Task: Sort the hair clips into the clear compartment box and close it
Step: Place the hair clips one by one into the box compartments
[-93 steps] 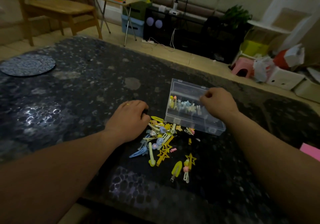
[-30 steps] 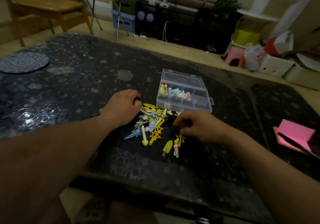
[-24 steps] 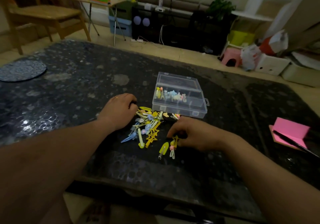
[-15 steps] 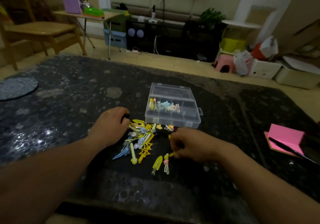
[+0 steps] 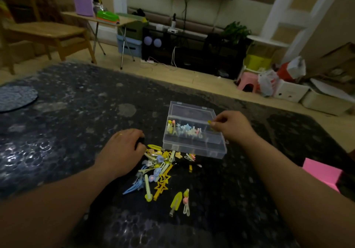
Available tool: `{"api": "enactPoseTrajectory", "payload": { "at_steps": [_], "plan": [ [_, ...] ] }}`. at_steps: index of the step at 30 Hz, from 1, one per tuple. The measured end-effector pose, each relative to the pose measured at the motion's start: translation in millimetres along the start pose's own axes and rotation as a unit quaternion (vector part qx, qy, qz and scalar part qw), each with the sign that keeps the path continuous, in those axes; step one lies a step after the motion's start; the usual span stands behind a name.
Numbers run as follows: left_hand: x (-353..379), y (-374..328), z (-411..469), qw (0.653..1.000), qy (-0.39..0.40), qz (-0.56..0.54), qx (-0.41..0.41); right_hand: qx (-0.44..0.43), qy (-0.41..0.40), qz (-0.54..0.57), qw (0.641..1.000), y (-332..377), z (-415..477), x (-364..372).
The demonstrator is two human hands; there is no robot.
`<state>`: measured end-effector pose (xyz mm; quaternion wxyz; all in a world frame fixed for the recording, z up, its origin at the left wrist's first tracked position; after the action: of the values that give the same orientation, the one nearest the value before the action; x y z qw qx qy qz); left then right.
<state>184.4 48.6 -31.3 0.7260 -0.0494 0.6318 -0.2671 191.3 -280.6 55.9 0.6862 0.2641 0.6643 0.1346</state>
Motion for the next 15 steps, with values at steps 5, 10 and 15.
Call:
{"api": "enactPoseTrajectory", "payload": {
  "at_steps": [5, 10, 15],
  "plan": [
    [0, 1, -2, 1.000, 0.005, -0.007, 0.001, 0.047, 0.037, -0.110, 0.992, -8, 47, 27],
    [1, -1, -2, 1.000, 0.001, 0.000, 0.003, 0.067, 0.029, -0.184, 0.980, -12, 53, 41],
    [0, -3, -3, 1.000, -0.004, 0.006, 0.005, 0.078, 0.029, -0.231, 0.969, -11, 51, 47]
  ]
}}
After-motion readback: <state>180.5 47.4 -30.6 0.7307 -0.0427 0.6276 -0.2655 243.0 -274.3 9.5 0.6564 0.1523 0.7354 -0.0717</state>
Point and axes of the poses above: each hand's wrist, its own z-axis towards the middle knuckle, its own x-axis out of the palm, y = z × x, the point moved 8 cm from there along z, towards the middle knuckle, and after that the axes turned 5 degrees about y, right-handed, at the moved point
